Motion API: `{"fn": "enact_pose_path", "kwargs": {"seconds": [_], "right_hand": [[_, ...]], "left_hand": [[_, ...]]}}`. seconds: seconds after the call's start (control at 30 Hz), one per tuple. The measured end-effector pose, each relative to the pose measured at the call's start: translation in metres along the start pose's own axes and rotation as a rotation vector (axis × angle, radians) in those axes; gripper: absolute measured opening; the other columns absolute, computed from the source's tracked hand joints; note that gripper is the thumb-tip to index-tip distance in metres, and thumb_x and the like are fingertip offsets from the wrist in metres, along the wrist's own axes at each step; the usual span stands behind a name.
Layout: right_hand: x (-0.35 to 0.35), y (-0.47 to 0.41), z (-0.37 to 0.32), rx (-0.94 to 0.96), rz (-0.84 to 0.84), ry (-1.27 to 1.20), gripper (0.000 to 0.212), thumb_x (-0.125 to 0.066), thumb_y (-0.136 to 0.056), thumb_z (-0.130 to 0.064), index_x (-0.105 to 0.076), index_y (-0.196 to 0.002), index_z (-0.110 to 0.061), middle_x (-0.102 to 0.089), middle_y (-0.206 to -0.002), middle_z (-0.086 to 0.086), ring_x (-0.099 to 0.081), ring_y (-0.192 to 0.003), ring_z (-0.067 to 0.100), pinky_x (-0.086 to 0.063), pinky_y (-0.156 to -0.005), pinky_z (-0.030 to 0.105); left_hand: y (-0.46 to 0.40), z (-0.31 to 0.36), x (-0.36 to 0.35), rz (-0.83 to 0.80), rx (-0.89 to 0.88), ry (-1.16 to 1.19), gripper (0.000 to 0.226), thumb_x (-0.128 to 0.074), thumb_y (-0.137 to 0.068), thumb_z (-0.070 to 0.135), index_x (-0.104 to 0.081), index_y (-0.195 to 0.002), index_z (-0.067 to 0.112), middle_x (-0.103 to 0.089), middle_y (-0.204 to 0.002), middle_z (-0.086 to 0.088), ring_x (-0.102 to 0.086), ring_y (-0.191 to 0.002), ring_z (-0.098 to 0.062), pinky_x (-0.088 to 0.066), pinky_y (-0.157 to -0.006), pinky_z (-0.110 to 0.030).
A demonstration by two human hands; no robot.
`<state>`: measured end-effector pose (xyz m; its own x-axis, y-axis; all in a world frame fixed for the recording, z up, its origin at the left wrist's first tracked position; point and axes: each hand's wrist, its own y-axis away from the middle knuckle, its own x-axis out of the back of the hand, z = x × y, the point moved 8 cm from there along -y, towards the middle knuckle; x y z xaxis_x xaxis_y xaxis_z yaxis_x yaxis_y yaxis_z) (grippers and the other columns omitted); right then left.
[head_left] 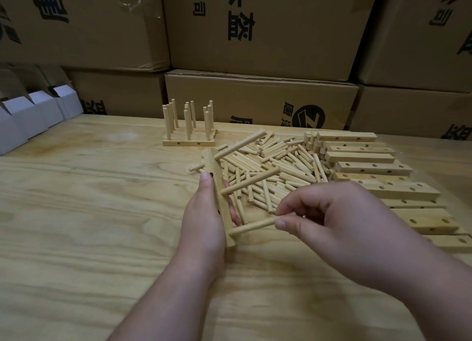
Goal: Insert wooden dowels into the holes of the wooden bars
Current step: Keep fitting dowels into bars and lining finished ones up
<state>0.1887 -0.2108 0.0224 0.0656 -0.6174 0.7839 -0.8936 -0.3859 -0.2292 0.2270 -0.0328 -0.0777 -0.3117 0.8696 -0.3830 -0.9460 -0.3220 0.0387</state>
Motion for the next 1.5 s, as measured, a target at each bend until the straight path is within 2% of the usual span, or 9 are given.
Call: {"fn": "enact_pose_path", "kwargs": {"seconds": [0.23, 0.33, 0.47, 0.67, 0.77, 0.97, 1.13, 1.33, 1.5], "right_hand": [[-0.016, 0.000, -0.007, 0.064, -0.070, 0.166, 0.020, -0.058, -0.092, -0.049, -0.072, -0.100, -0.037, -0.062, -0.086, -0.021, -0.057, -0.084, -0.002, -0.049, -0.070, 0.021], [-0.028, 0.000, -0.012, 0.105, -0.080, 0.201, 0.023, -0.054, -0.096, -0.048, -0.070, -0.102, -0.033, -0.062, -0.090, -0.016, -0.056, -0.088, 0.003, -0.050, -0.080, 0.033], [-0.032, 0.000, -0.018, 0.134, -0.040, 0.241, 0.024, -0.052, -0.097, -0.047, -0.067, -0.101, -0.029, -0.061, -0.092, -0.014, -0.056, -0.090, 0.007, -0.048, -0.082, 0.035], [-0.040, 0.002, -0.025, 0.160, -0.011, 0.262, 0.031, -0.043, -0.097, -0.046, -0.066, -0.097, -0.026, -0.063, -0.091, -0.011, -0.057, -0.091, 0.012, -0.048, -0.083, 0.036], [-0.041, 0.001, -0.024, 0.159, -0.007, 0.241, 0.036, -0.040, -0.092, -0.048, -0.067, -0.094, -0.026, -0.063, -0.086, -0.011, -0.057, -0.087, 0.011, -0.048, -0.079, 0.035], [-0.040, -0.001, -0.014, 0.130, -0.003, 0.143, 0.025, -0.052, -0.091, -0.045, -0.071, -0.096, -0.029, -0.065, -0.083, -0.013, -0.057, -0.083, 0.006, -0.048, -0.075, 0.029], [-0.044, 0.000, -0.021, 0.161, 0.043, 0.204, 0.023, -0.053, -0.090, -0.039, -0.072, -0.088, -0.026, -0.065, -0.077, -0.014, -0.056, -0.082, 0.008, -0.045, -0.068, 0.024], [-0.045, -0.003, -0.011, 0.137, -0.005, 0.115, 0.027, -0.052, -0.090, -0.045, -0.073, -0.097, -0.029, -0.067, -0.083, -0.014, -0.057, -0.086, 0.005, -0.048, -0.075, 0.026], [-0.048, -0.002, -0.008, 0.124, 0.020, 0.103, 0.023, -0.054, -0.088, -0.043, -0.073, -0.094, -0.030, -0.068, -0.083, -0.016, -0.058, -0.088, 0.004, -0.047, -0.073, 0.020]], "left_hand": [[0.002, 0.000, -0.003, -0.032, -0.031, -0.085, 0.055, -0.040, -0.082, 0.073, -0.074, -0.069, 0.031, -0.056, -0.053, 0.001, -0.052, -0.045, -0.015, -0.046, -0.060, -0.036], [0.004, 0.001, -0.001, 0.010, -0.060, -0.118, 0.057, -0.036, -0.084, 0.073, -0.073, -0.070, 0.032, -0.057, -0.052, 0.001, -0.053, -0.046, -0.015, -0.046, -0.055, -0.034], [0.007, 0.005, 0.000, 0.078, -0.110, -0.180, 0.060, -0.029, -0.096, 0.068, -0.070, -0.067, 0.036, -0.057, -0.051, 0.004, -0.053, -0.046, -0.014, -0.046, -0.051, -0.032], [0.008, 0.007, 0.005, 0.132, -0.113, -0.187, 0.063, -0.029, -0.105, 0.057, -0.066, -0.068, 0.022, -0.059, -0.049, 0.000, -0.055, -0.044, -0.014, -0.048, -0.044, -0.026], [0.009, 0.006, 0.004, 0.128, -0.111, -0.193, 0.066, -0.029, -0.105, 0.058, -0.069, -0.061, 0.030, -0.059, -0.049, 0.001, -0.056, -0.043, -0.013, -0.048, -0.043, -0.024], [0.009, 0.004, 0.004, 0.089, -0.089, -0.151, 0.058, -0.034, -0.093, 0.068, -0.071, -0.065, 0.033, -0.057, -0.050, 0.001, -0.054, -0.045, -0.014, -0.045, -0.053, -0.032], [0.009, 0.006, 0.008, 0.152, -0.126, -0.156, 0.064, -0.029, -0.100, 0.063, -0.068, -0.060, 0.032, -0.056, -0.047, 0.001, -0.053, -0.043, -0.013, -0.046, -0.045, -0.027], [0.008, 0.004, 0.004, 0.081, -0.071, -0.110, 0.057, -0.035, -0.097, 0.066, -0.073, -0.068, 0.034, -0.056, -0.050, 0.002, -0.052, -0.044, -0.014, -0.044, -0.051, -0.031], [0.010, 0.009, 0.006, 0.129, -0.124, -0.178, 0.059, -0.030, -0.102, 0.062, -0.070, -0.068, 0.037, -0.056, -0.049, 0.004, -0.054, -0.045, -0.011, -0.046, -0.044, -0.025]]}}
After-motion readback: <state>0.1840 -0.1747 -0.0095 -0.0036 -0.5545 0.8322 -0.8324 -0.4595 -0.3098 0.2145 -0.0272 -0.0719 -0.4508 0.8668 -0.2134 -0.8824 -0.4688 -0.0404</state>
